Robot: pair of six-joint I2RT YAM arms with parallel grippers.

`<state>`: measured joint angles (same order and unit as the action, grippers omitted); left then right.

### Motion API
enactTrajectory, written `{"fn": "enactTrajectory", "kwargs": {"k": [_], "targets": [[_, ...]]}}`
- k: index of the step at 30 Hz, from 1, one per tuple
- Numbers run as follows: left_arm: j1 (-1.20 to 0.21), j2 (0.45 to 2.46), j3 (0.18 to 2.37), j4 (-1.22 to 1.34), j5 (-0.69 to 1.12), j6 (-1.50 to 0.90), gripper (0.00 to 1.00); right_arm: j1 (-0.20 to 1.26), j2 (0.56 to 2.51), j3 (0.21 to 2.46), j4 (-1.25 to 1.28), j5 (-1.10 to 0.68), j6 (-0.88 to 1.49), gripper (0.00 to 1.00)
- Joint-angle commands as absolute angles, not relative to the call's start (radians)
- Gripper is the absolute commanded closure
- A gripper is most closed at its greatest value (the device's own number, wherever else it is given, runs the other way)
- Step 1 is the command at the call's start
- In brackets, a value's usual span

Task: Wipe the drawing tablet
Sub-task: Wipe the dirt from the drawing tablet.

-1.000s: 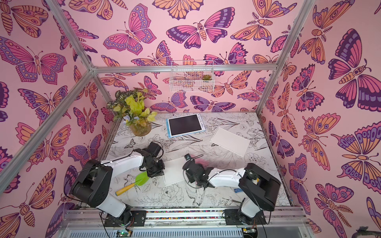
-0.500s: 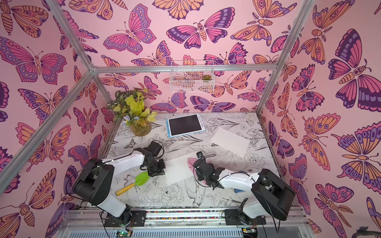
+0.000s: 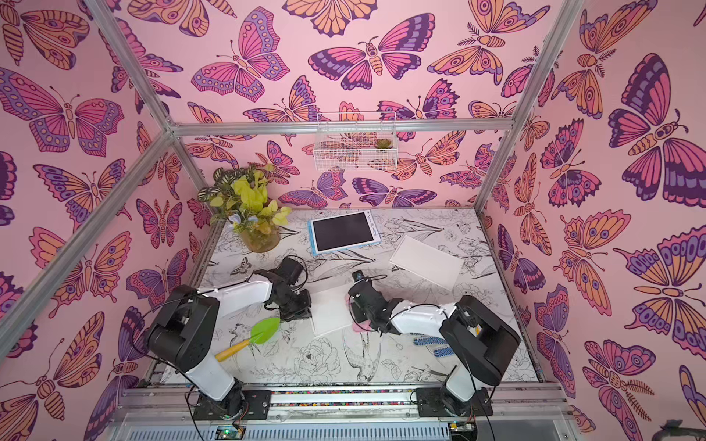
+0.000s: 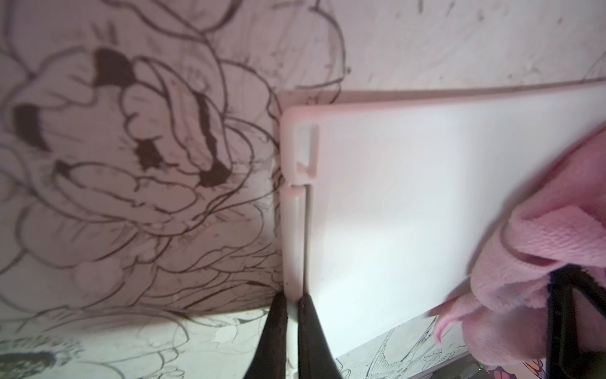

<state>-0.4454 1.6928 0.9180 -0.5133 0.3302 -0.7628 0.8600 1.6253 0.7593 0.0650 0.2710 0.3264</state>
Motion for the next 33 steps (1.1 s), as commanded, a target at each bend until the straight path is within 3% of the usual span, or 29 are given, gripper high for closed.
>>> {"fn": "enactTrajectory", "kwargs": {"k": [1,4,6,12,20,27,33], "targets": [[-0.449,1.779,0.855,-0.512,0.249,-0.736,0.95,0.968,1.724,0.903,0.107,0.149,0.273,1.00],[-0.449,1.780,0.849,-0.511,0.243,-0.738,0.95,1.042,1.846,1.040,0.100,0.094,0.282,1.00],[-0.445,1.775,0.843,-0.507,0.243,-0.741,0.95,1.030,1.875,1.063,0.074,0.153,0.323,1.00],[-0.416,1.763,0.791,-0.463,0.286,-0.743,0.95,0.802,1.789,0.903,0.138,0.150,0.362,1.00],[-0.375,1.780,0.753,-0.428,0.329,-0.752,0.95,0.987,1.966,1.156,0.134,-0.007,0.300,1.00],[-0.356,1.779,0.734,-0.428,0.331,-0.753,0.95,0.829,1.952,1.098,0.147,0.029,0.376,1.00],[-0.351,1.785,0.735,-0.429,0.324,-0.757,0.95,0.919,2.020,1.214,0.141,-0.061,0.345,1.00]]}}
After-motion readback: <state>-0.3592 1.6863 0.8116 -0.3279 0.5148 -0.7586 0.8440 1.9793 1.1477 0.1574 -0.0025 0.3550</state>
